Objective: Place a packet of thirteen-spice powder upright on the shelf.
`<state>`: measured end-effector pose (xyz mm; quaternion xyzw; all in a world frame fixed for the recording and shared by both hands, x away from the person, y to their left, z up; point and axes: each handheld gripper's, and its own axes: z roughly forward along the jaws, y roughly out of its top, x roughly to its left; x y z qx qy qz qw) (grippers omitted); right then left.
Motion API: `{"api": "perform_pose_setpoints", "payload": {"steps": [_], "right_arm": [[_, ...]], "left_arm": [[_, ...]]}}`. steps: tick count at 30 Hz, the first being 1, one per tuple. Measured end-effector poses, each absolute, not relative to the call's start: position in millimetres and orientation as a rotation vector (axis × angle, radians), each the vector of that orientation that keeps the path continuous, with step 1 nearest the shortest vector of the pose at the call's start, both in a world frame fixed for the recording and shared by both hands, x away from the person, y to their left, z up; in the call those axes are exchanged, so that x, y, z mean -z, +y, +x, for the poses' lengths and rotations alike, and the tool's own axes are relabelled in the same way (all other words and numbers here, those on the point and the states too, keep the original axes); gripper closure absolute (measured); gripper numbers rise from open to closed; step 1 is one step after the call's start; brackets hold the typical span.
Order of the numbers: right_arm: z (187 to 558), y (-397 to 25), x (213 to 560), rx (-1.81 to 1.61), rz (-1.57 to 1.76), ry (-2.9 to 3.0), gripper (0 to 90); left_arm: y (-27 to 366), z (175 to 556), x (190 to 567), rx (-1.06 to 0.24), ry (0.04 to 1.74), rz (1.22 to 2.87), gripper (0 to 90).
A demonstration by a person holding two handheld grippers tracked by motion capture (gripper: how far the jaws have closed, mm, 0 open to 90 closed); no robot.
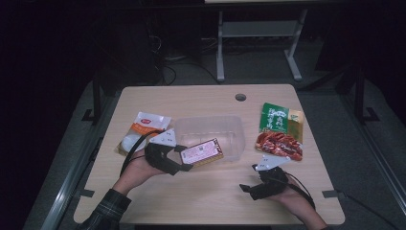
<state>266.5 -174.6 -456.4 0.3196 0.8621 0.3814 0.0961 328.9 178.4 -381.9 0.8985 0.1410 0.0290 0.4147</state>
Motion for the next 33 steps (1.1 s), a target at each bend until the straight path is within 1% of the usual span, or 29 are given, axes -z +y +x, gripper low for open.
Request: {"api": "perform_pose_setpoints", "payload": {"steps": [24,33], "right_arm": [[266.5,-179.2,453.5,-1.139,0.927,2.523,13.9],[266.0,-178.2,452.9,-1.143,0.907,2.528,13.9]], "left_arm": [[133.4,379.4,354.1,-0.108,0.258,2.303,31.8],[118.6,398.0,357.2,-0.113,0.243,2.347,31.8]]}}
